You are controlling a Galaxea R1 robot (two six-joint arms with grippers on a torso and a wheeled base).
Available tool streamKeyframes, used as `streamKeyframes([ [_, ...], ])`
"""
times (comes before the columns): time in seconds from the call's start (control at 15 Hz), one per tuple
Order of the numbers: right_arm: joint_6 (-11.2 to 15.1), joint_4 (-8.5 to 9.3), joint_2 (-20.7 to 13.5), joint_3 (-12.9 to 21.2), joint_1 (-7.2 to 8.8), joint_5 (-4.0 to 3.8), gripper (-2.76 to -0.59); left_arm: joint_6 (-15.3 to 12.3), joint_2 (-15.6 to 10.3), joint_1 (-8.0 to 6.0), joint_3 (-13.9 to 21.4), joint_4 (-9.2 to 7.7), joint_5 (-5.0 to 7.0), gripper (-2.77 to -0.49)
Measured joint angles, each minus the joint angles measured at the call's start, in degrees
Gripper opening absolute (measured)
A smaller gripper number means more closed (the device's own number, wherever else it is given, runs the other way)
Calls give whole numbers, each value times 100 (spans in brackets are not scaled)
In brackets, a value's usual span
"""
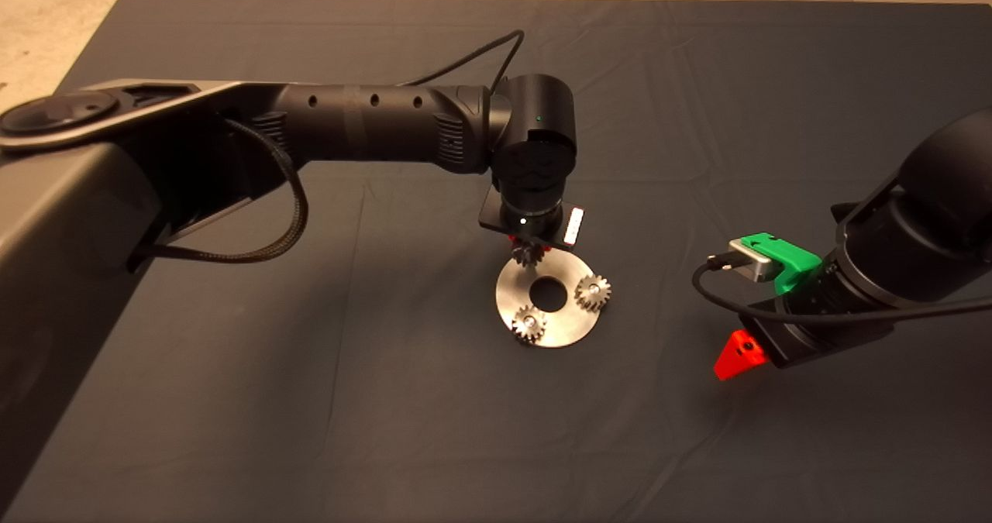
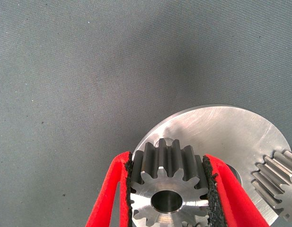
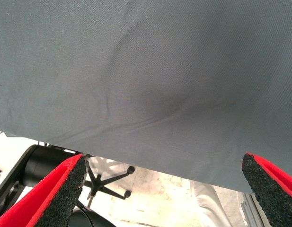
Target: Install three planetary gears onto the carrier pins
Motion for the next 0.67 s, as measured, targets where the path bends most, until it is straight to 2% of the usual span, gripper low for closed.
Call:
streamKeyframes([
  [0.13, 1, 0, -2, 0, 0, 0, -89, 0, -23, 2, 52, 10, -24, -253],
  [0.27, 2, 0, 0, 0, 0, -2, -89, 0, -47, 27, 132, 52, -105, -253],
  [0.4, 0, 0, 0, 0, 0, 0, -89, -1, -53, 29, 138, 66, -124, -253],
  [0.67, 2, 0, 0, 0, 0, 0, -89, 0, -61, 31, 138, 74, -247, -253],
])
